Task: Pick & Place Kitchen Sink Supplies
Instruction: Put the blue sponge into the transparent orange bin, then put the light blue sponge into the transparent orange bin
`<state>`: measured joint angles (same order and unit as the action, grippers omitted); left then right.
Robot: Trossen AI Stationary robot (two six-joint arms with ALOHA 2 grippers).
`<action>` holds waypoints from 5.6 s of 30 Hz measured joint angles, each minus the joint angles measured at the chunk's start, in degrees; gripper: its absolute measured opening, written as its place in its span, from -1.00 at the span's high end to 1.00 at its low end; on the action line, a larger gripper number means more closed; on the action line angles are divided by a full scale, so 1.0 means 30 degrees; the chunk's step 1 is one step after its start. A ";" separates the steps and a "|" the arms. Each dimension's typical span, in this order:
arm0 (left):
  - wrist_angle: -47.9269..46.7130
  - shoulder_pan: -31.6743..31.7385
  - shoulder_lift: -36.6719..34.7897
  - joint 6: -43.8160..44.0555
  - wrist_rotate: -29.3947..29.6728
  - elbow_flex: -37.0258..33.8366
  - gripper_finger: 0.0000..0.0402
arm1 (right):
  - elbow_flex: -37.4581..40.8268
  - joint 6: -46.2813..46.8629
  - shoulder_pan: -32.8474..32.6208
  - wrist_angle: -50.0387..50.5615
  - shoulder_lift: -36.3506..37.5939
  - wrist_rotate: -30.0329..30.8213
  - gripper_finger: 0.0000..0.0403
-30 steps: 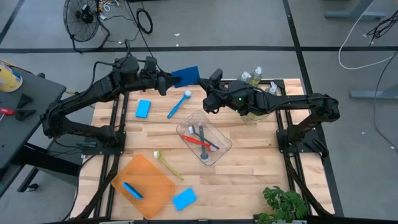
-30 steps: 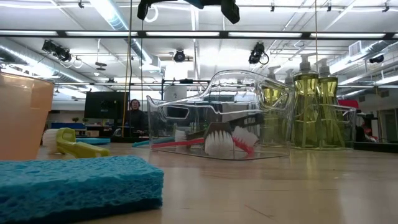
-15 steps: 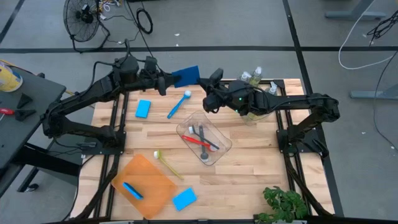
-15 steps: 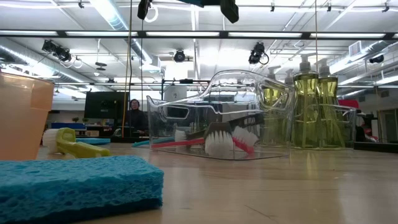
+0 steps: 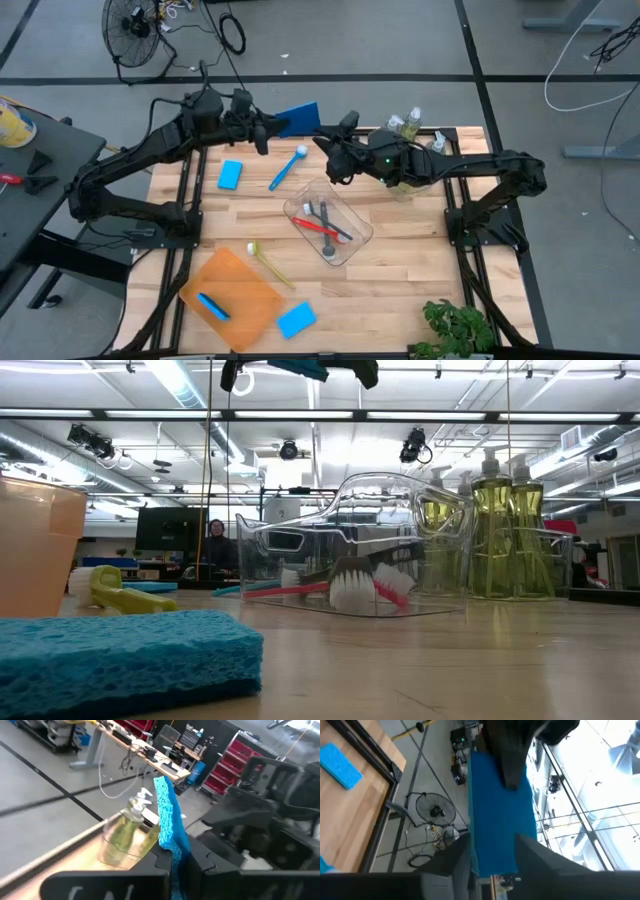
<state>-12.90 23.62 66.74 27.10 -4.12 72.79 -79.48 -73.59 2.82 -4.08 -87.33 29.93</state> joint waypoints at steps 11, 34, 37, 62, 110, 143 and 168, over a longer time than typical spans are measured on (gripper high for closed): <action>-0.0778 0.0711 -0.0789 -0.2125 -0.1027 0.0000 0.91 | 0.0000 0.4101 -0.0067 -0.0015 0.0399 0.2906 -0.17; -1.0996 -0.1640 -0.3286 -0.6119 -0.8227 0.0000 0.92 | -0.0007 1.9560 -0.0157 0.8549 0.1683 -0.5779 -0.12; -1.2894 -0.2550 -0.3286 -0.7773 -0.8929 0.0000 0.93 | -0.0007 2.0775 -0.0143 0.9372 0.1683 -0.5647 -0.11; -1.8728 -0.8314 -0.3242 -0.8017 -1.0518 -0.2329 0.94 | -0.0007 2.1370 -0.0091 0.9843 0.1610 -0.5136 -0.12; -0.3638 -1.2891 -0.3249 -0.1235 -1.1266 -1.6283 0.51 | 0.0000 2.1370 -0.0084 1.0593 0.1603 -0.5129 -0.12; -0.6277 -1.2847 -0.3264 -0.1223 -0.9567 -1.6247 -0.29 | 0.0000 2.0707 -0.0077 1.0091 0.1596 -0.5129 -0.12; -1.3679 -1.2847 -0.3257 -0.3968 -0.5745 -1.0008 -0.29 | 0.0000 2.0707 -0.0084 1.0076 0.1596 -0.5129 -0.12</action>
<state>-53.93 -14.92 56.97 15.20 -21.35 42.77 -79.48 -11.46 2.57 26.15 -82.54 14.55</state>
